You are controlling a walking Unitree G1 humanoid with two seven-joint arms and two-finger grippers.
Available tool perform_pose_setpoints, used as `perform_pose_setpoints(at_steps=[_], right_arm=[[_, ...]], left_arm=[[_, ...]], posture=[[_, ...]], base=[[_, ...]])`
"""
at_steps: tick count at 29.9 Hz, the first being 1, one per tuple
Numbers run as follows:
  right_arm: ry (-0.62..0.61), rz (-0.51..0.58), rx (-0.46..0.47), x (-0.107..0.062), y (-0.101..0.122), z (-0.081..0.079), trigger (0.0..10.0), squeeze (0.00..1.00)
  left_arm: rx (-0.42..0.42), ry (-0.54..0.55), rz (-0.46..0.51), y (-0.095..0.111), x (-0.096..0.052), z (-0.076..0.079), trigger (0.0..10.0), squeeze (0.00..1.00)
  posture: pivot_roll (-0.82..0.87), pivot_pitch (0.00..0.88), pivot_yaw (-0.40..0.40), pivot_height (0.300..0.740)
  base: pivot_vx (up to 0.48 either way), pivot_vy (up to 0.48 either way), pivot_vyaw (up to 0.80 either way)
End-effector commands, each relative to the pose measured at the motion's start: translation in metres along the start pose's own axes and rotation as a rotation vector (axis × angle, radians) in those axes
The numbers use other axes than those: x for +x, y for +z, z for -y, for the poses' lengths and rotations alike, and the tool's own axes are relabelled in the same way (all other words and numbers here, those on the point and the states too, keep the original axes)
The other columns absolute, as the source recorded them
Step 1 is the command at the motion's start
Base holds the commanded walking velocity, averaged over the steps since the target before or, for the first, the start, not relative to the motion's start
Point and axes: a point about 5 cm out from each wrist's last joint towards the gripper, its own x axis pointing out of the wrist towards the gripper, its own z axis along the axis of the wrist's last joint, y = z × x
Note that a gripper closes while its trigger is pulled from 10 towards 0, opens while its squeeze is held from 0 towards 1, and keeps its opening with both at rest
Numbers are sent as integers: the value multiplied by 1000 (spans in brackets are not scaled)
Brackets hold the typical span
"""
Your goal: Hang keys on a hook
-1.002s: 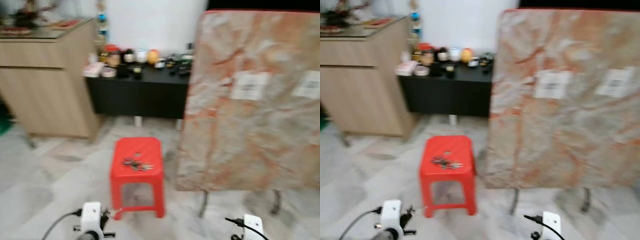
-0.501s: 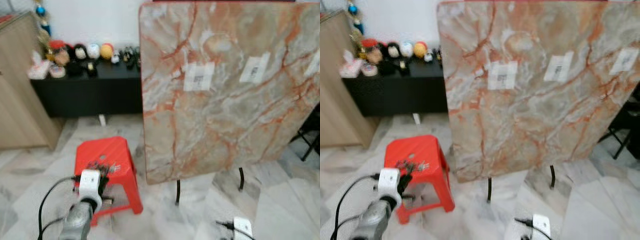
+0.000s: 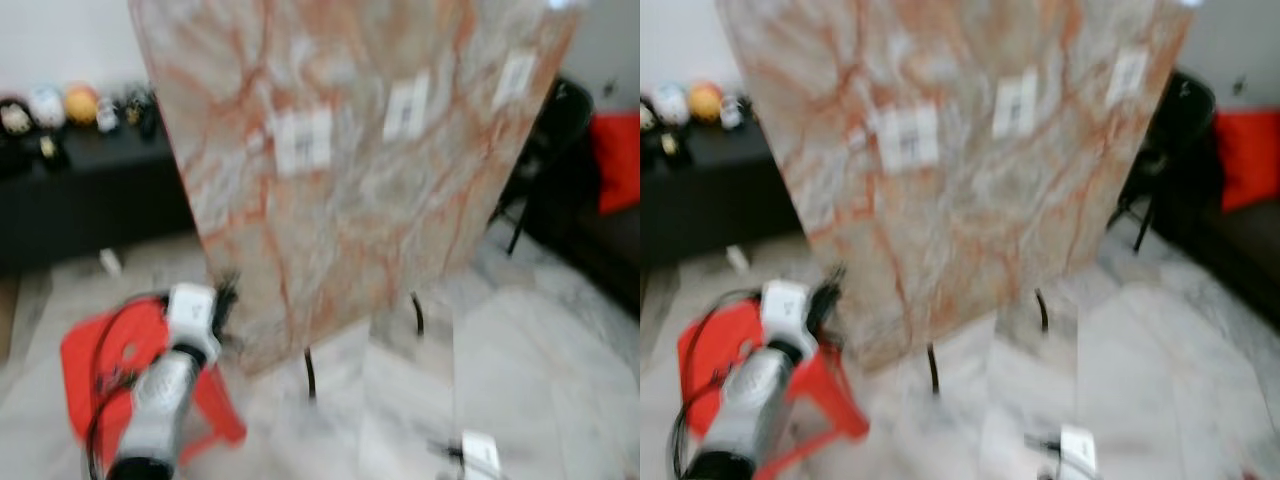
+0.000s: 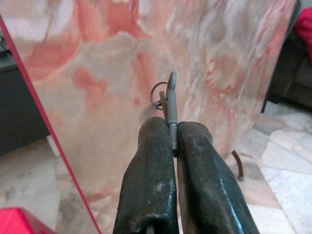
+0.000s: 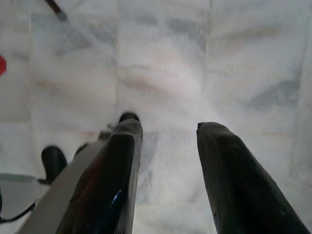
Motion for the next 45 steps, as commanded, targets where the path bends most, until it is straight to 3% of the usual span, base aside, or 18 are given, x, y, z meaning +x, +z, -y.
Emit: perform_pose_setpoints(at_steps=[1, 10, 17, 21, 27, 38, 45], right_arm=[[13, 26, 9, 1, 7, -5, 10000, 0], [12, 34, 13, 1, 7, -5, 10000, 0], [12, 39, 23, 0, 6, -5, 10000, 0], [12, 25, 28, 0, -6, -6, 10000, 0], [14, 32, 43, 0, -3, -7, 10000, 0], [4, 7, 37, -2, -23, -2, 10000, 0], [6, 14, 31, -2, -21, -2, 10000, 0]], left_arm=[[-3, 22, -1, 2, -4, -8, 10000, 0], [-8, 0, 83, 29, 3, 0, 10000, 0], [-17, -7, 79, 29, 0, 5, 10000, 0], [-22, -3, 81, 32, -1, 6, 10000, 0], [-24, -3, 93, 36, -1, 6, 10000, 0], [-21, -2, 109, 41, 1, 8, 10000, 0], [-17, 3, 111, 43, 2, 8, 10000, 0]], posture=[[63, 0, -42, 740], [58, 0, -33, 740], [54, 0, -29, 740], [59, 0, -29, 740], [56, 0, -23, 740], [51, 0, -20, 740], [56, 0, -29, 740]], base=[[0, 0, 0], [0, 0, 0], [0, 0, 0], [0, 0, 0], [0, 0, 0], [0, 0, 0], [106, 0, 0]])
